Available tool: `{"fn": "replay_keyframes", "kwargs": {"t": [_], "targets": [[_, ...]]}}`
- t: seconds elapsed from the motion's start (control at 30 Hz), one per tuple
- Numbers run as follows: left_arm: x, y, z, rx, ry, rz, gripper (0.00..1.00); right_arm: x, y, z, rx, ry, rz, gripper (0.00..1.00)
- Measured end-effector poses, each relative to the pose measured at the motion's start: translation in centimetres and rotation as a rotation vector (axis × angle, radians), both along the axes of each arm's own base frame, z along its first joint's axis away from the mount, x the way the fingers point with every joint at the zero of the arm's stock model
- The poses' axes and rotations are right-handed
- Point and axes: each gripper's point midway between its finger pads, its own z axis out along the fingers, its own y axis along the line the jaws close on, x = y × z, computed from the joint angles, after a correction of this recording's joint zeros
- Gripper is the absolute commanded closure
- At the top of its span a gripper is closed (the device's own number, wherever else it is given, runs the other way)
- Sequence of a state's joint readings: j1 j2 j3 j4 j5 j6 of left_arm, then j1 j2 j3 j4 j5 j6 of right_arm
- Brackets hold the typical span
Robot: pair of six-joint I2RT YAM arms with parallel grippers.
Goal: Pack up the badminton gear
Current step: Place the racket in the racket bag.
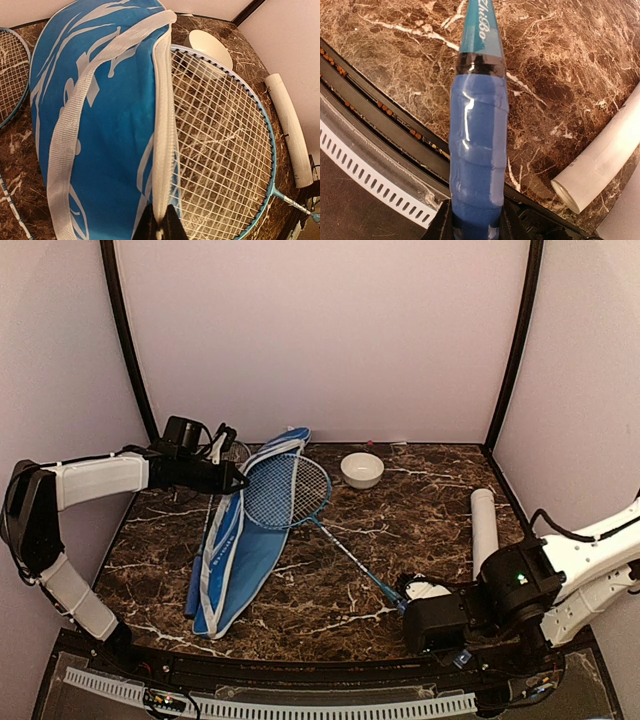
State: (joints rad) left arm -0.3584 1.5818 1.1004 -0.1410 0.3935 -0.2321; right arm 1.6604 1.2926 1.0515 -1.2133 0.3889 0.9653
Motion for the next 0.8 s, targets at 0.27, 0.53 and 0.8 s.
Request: {"fn": "replay_keyframes", "kwargs": {"t": [0.27,0.53,0.8], "targets": [[-1.3,-2.2,-0.1,0.002,-0.006,-0.060,1.00,2.1,2.2,-1.0,-0.014,-0.011,0.010,1.00],[-2.6,-4.2,-0.1,0.011,-0.013,-0.117,1.00,3.2,4.2,-1.3,0.039,-0.016,0.020,1.00],[-3.6,-5.8,0.0,0.011,-0.030,-0.168,1.00,5.6,7.4,-2.5,0.133,-0.001,-0.023,1.00]]}}
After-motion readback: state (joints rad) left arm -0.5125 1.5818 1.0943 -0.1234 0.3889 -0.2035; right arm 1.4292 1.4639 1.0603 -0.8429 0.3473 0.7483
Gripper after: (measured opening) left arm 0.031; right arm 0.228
